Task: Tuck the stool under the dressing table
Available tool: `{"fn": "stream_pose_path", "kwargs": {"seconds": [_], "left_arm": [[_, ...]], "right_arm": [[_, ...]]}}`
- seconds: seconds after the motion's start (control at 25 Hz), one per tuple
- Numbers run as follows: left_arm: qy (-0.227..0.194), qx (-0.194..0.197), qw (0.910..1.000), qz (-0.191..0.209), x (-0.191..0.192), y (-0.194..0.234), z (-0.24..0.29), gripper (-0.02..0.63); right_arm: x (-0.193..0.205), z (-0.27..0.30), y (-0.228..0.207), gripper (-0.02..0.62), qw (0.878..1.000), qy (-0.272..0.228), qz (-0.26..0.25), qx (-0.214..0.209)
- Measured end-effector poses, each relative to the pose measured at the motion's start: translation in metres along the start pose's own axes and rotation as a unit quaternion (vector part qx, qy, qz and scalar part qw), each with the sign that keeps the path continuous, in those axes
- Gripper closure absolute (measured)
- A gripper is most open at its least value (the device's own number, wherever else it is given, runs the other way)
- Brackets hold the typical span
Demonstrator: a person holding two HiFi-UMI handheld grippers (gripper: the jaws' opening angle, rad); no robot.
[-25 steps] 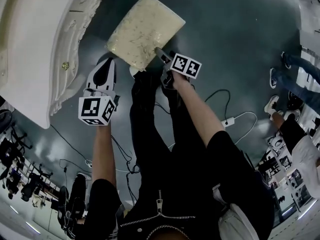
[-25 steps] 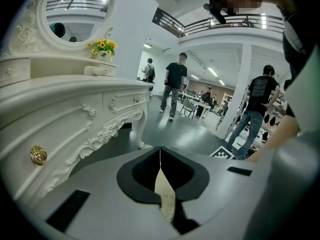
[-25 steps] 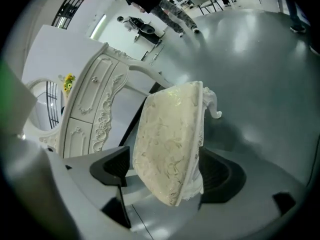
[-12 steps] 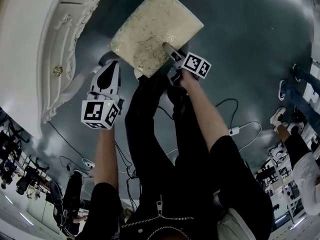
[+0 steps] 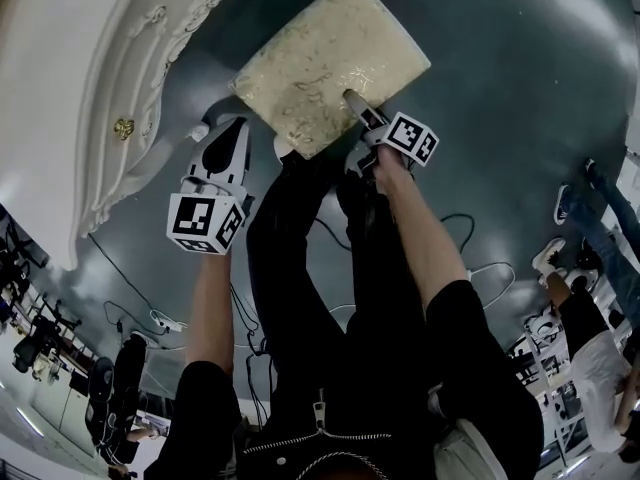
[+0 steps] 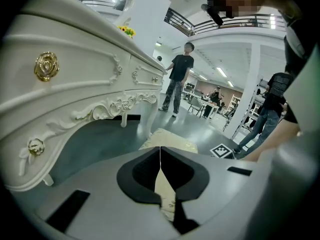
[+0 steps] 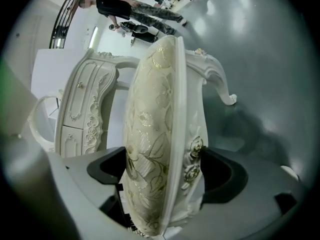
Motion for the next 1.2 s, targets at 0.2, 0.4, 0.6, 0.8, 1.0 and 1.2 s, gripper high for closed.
{"fn": "stream_pose_path", "kwargs": {"seconds": [0.2, 0.4, 0.6, 0.8, 1.0, 1.2], "left_arm": [[-0.002, -0.002, 1.0, -0.001, 0.004, -0.007, -0.006, 0.584], [-0.002, -0.008, 1.0, -0.003, 0.016, -0.008, -0.006, 0.584], [-0.008, -0.014, 0.9999, 0.002, 0.016, 0.009, -0.004, 0.584], [-0.016, -0.016, 0.9997, 0.007, 0.018, 0.02, 0.005, 0.584], [-0.028, -0.023, 0.9993, 0.014, 0.009, 0.035, 0.011, 0.584], [-0.044, -0.035, 0.9981, 0.024, 0.006, 0.044, 0.012, 0.584]], "right_arm": [[-0.002, 0.0, 0.009, 0.132, 1.0, 0.007, 0.002, -0.006], [-0.002, 0.006, 0.005, 0.135, 1.0, -0.01, -0.004, -0.011], [-0.01, 0.025, 0.011, 0.137, 1.0, -0.004, -0.011, -0.015], [-0.02, 0.046, 0.017, 0.143, 0.999, 0.002, -0.02, -0.029], [-0.033, 0.075, 0.036, 0.156, 0.998, 0.012, -0.026, -0.052], [-0.042, 0.098, 0.051, 0.172, 0.996, 0.019, -0.031, -0.082]]}}
Point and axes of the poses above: the fingertips, and each gripper's own axes: z forward along the fingers, y to its left, x out of its underside, the point moved 9 cm from there along -z, backward along the fingers, and after that the axes turned 4 degrees about y, right-handed, at the moved point
